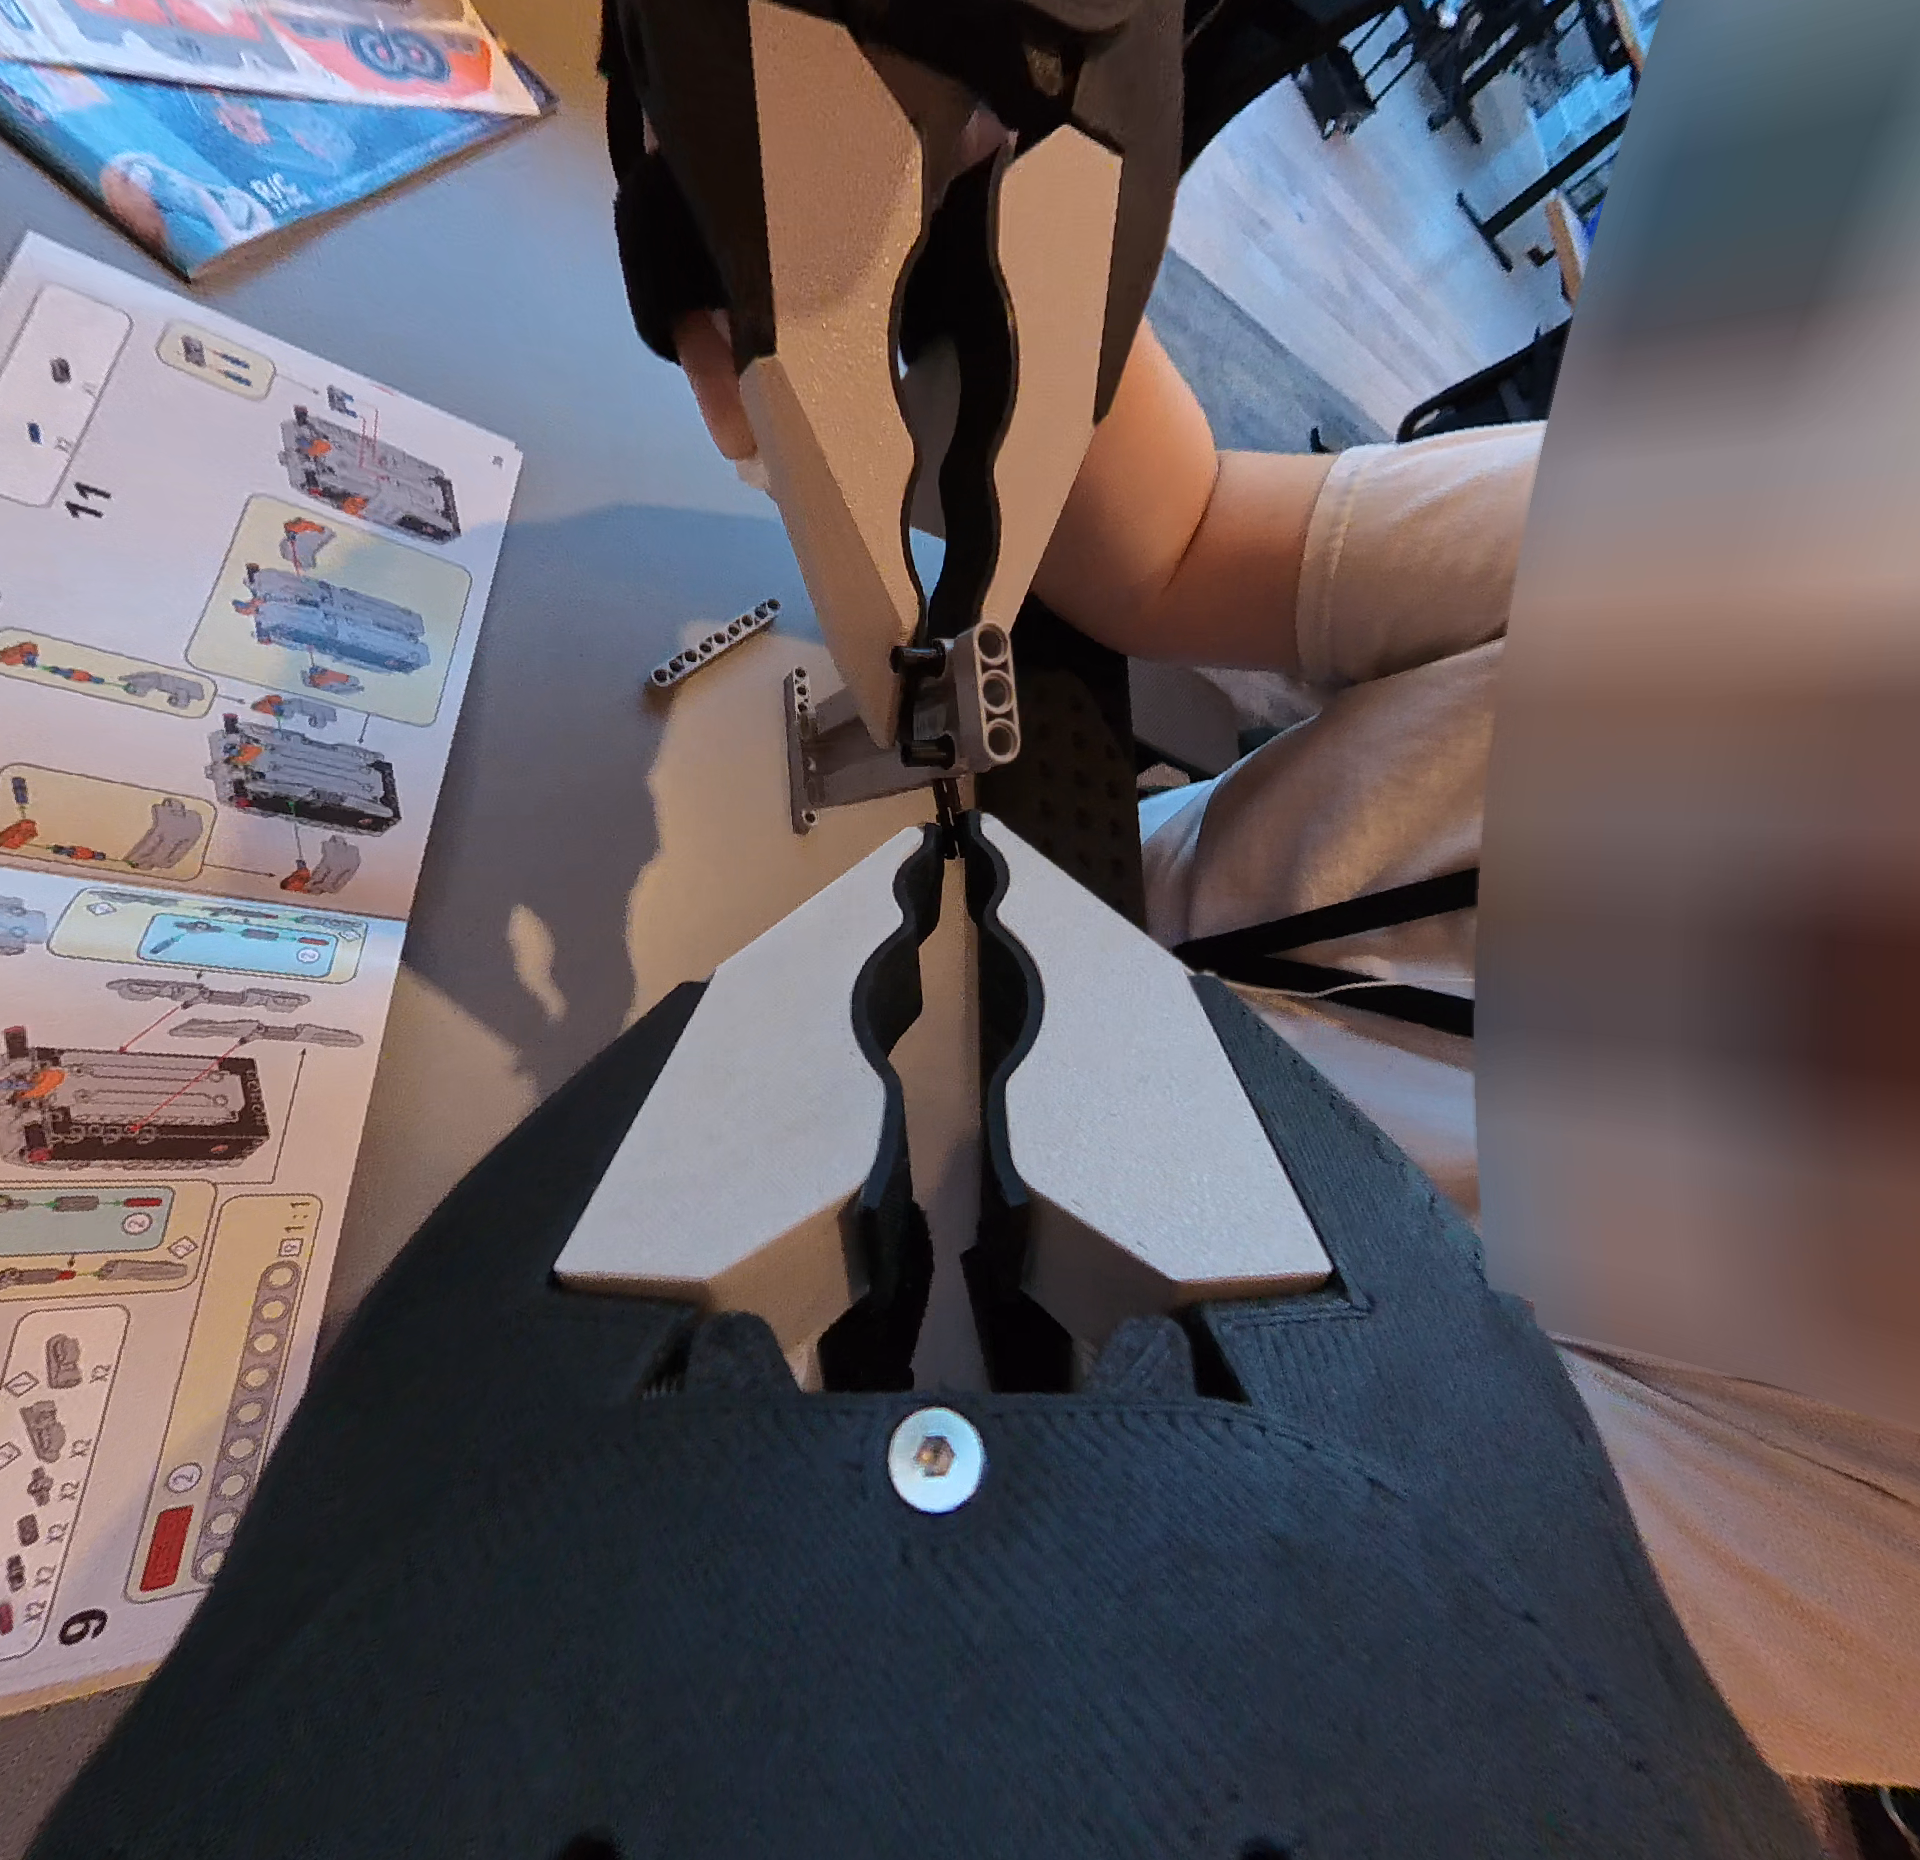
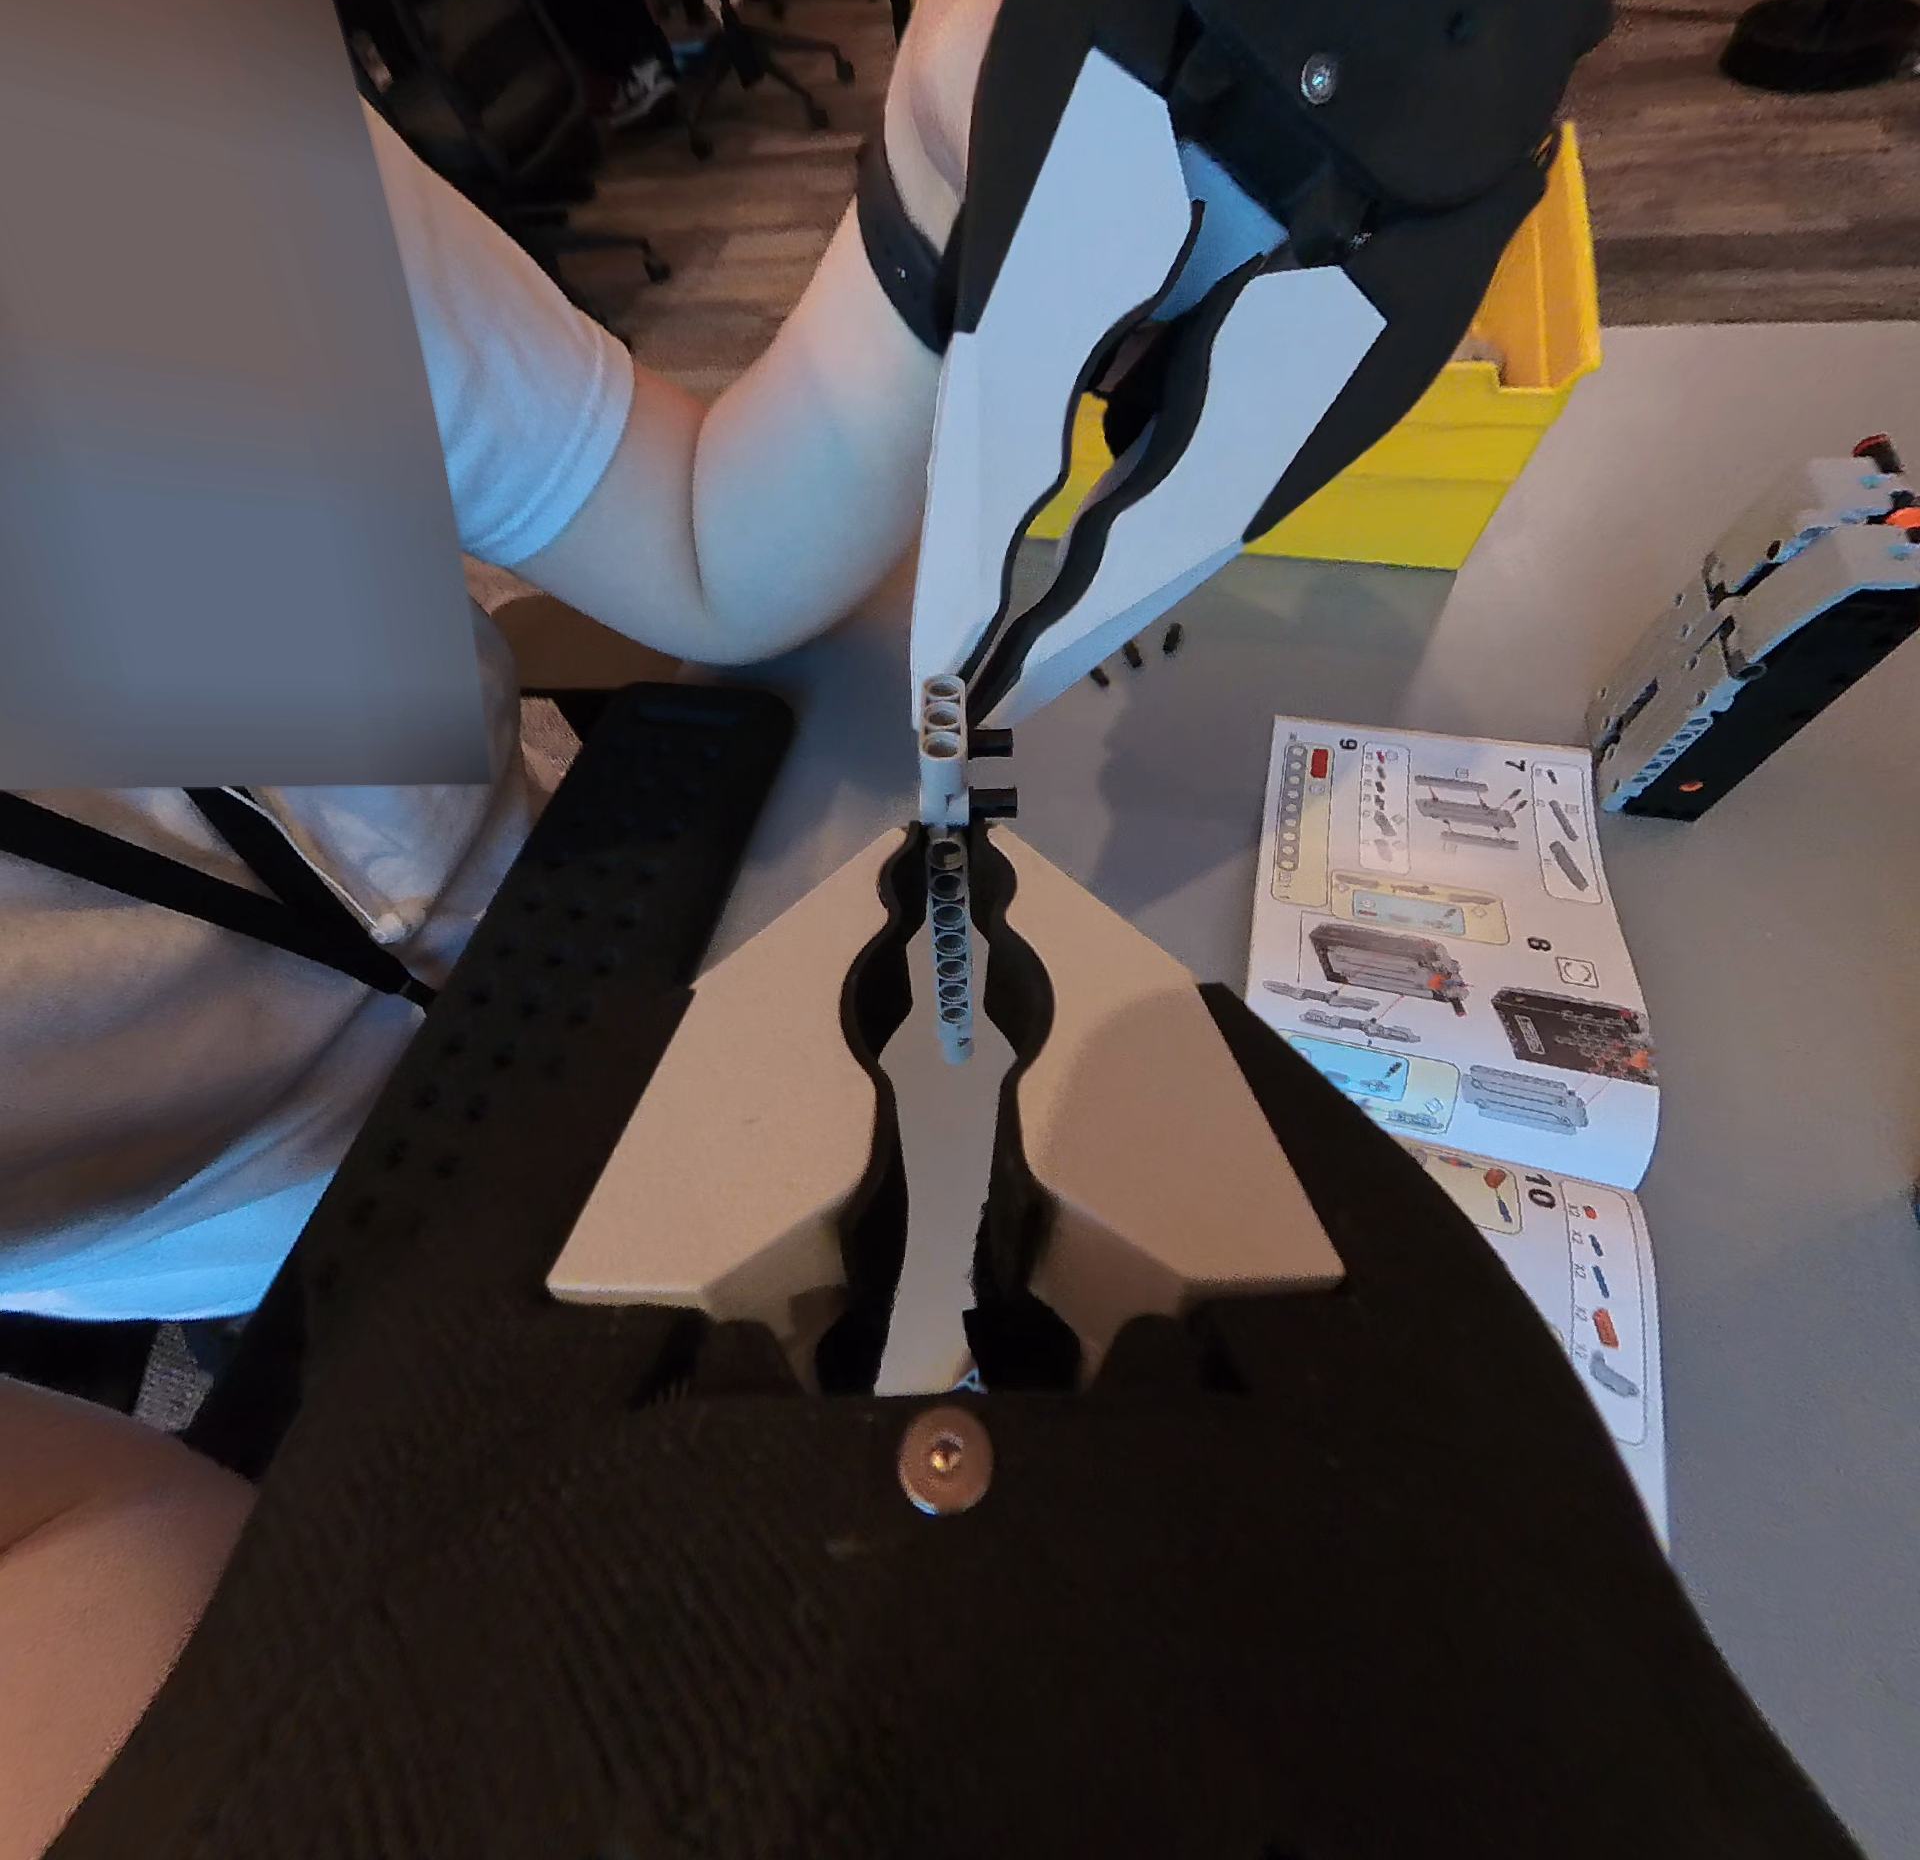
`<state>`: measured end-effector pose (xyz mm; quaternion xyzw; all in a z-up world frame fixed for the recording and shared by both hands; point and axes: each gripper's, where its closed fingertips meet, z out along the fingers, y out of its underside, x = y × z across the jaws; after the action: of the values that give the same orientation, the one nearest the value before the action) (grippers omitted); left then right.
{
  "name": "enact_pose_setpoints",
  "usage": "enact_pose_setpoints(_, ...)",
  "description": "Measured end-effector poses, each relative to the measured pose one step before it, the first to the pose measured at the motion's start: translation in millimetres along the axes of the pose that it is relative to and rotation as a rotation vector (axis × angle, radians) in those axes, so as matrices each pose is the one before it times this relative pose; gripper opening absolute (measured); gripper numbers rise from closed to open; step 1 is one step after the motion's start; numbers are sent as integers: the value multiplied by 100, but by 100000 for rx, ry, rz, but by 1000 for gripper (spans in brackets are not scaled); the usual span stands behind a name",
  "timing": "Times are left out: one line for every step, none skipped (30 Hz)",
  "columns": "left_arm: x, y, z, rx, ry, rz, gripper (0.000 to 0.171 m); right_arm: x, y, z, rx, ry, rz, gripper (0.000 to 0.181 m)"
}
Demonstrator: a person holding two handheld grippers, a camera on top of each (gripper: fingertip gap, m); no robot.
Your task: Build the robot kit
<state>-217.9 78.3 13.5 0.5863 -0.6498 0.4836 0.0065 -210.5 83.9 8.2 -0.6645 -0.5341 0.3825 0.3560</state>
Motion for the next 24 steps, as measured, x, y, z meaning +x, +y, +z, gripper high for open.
enact_pose_setpoints(-30, 240, 249, -1778, 298, -84, 1, -1, 138, 119, -1106, 409, -982, 7)
enact_pose_setpoints(-42, 102, 192, -947, 220, -134, 1, 91, 48, 36, -306, 600, -286, 7)
enact_pose_setpoints(-90, 0, 112, -254, -66, -332, 1, 81, 72, -36, -266, 280, 369, 7)
enact_pose_setpoints(-42, -39, 52, 11, 180, -137, 1, -48, 88, -51, -72, -398, 270, 7)
enact_pose_setpoints(28, -50, 29, 364, 416, 4, 1, -78, 47, -93, 137, -515, 57, 7)
enact_pose_setpoints(32, -81, 6, 469, 447, -136, 1, -26, -9, -78, 333, 8, -291, 7)
enact_pose_setpoints(3, -63, -1, 405, 382, -232, 1, 22, -52, -65, 330, 239, -350, 6)
enact_pose_setpoints(31, 152, 78, -772, 569, -331, 1, 38, -9, -28, 11, 505, -830, 7)
enact_pose_setpoints(-50, 423, 178, -2540, -260, 47, 1, 217, -102, -44, 421, 1741, -1084, 7)
enact_pose_setpoints(-59, 156, 185, -1252, -347, 372, 1, -135, -153, -30, 813, -718, -343, 7)
enact_pose_setpoints(123, -239, 111, 778, 843, 84, 1, -459, -58, 19, 375, -2505, -496, 7)
enact_pose_setpoints(125, -40, 102, -192, 995, -156, 1, -100, 170, -36, -891, -102, -728, 7)
enact_pose_setpoints(-98, 30, 98, -349, -363, 97, 1, 24, 226, -67, -1153, 497, -114, 7)
enact_pose_setpoints(-100, 77, 76, -531, -270, -216, 1, -127, 102, -66, -421, -625, 387, 7)
enact_pose_setpoints(79, 29, 56, -199, 890, -76, 1, -117, -35, -46, 399, -566, -82, 7)
enact_pose_setpoints(119, 6, 46, -64, 994, 197, 1, -29, 0, -28, 60, -62, -105, 7)
enact_pose_setpoints(20, -25, 30, 19, 192, 165, 1, -39, 69, 12, -405, -236, 78, 7)
enact_pose_setpoints(18, 0, 41, -67, 128, -7, 1, -160, 101, 76, -663, -853, -201, 7)
enact_pose_setpoints(72, -17, 41, -109, 407, 191, 1, -59, 107, 95, -713, -248, -432, 7)
enact_pose_setpoints(117, -28, 51, 60, 611, 342, 1, -20, 95, 93, -650, -153, -74, 7)
enact_pose_setpoints(107, 20, 43, -237, 509, 290, 1, -37, 59, 76, -338, -392, 12, 7)
enact_pose_setpoints(56, 51, 36, -417, 169, 250, 1, -57, -5, 40, 58, -482, -153, 7)
enact_pose_setpoints(34, 33, 13, -148, 77, 119, 1, -58, -1, 20, 151, -386, -200, 7)
enact_pose_setpoints(84, -22, -7, 97, 461, 141, 1, -140, -4, 7, 171, -770, -217, 7)
